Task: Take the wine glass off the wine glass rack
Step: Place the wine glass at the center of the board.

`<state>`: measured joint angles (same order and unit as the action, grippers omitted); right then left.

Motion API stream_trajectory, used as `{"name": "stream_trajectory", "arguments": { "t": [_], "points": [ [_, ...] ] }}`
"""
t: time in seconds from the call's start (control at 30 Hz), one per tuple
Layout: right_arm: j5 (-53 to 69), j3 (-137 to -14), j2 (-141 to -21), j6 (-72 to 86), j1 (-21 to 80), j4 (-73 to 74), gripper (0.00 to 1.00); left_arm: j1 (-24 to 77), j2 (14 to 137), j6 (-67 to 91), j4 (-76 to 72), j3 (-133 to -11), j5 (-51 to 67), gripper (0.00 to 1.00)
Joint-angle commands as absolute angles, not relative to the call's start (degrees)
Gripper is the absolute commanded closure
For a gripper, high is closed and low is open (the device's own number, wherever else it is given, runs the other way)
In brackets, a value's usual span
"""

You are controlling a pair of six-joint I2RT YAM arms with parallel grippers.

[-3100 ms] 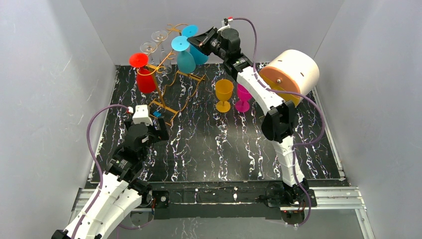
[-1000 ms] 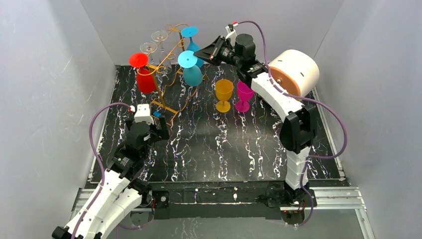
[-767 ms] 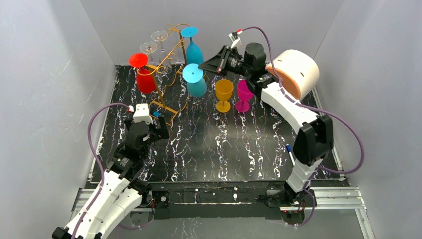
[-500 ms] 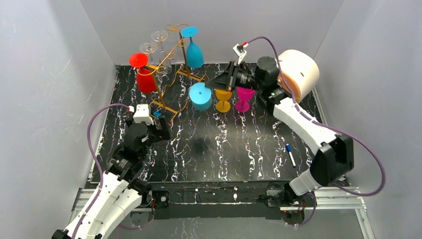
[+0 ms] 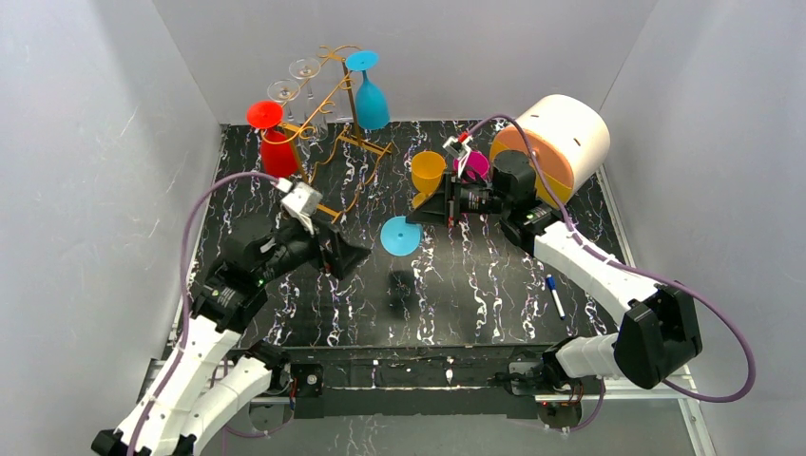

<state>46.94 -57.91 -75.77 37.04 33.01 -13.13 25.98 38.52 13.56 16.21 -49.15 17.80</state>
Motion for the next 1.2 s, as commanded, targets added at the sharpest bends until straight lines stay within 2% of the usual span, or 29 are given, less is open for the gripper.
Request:
{"name": "stream_trajectory", "arguments": {
  "t": [0.0, 0.07, 0.23, 0.4, 0.5, 0.63, 0.73, 0.9, 1.17],
  "points": [
    [48.7, -57.5, -75.9, 33.8, 33.0, -15.7, 0.99, 25.8, 42.9, 15.8, 15.7, -45.7, 45.0, 0.02],
    [49.3, -57.4, -75.9, 33.1, 33.0, -15.3, 0.99, 25.8, 44.2, 16.0, 16.4, -45.2, 48.9, 0.03],
    [51.6, -56.5, -75.0, 32.1, 33.0, -16.5, 0.99, 25.8, 43.1, 20.7, 10.7, -43.8, 46.9, 0.11],
    [54.5, -55.1, -73.8, 32.8, 33.3, -20.4, 0.99, 25.8, 45.6, 29.5, 1.3, -39.9, 45.5, 0.34],
    [54.9, -54.9, -73.4, 32.7, 33.5, -20.5, 0.99, 26.2, 46.8, 33.8, -6.1, -36.5, 44.7, 0.39],
    [56.0, -54.8, -73.8, 32.4, 33.9, -20.9, 0.99, 26.7, 46.5, 45.8, -24.4, -28.7, 43.7, 0.47],
    [57.1, -55.1, -74.2, 32.2, 34.3, -20.7, 0.99, 27.4, 46.0, 49.8, -31.2, -25.3, 39.5, 0.58],
    [57.3, -55.1, -74.5, 30.9, 34.7, -20.2, 0.99, 28.1, 45.4, 50.2, -32.8, -25.2, 38.8, 0.57],
    [53.4, -56.2, -75.2, 29.4, 34.7, -17.6, 0.99, 28.3, 45.5, 50.2, -31.4, -24.6, 41.7, 0.40]
  ]
}}
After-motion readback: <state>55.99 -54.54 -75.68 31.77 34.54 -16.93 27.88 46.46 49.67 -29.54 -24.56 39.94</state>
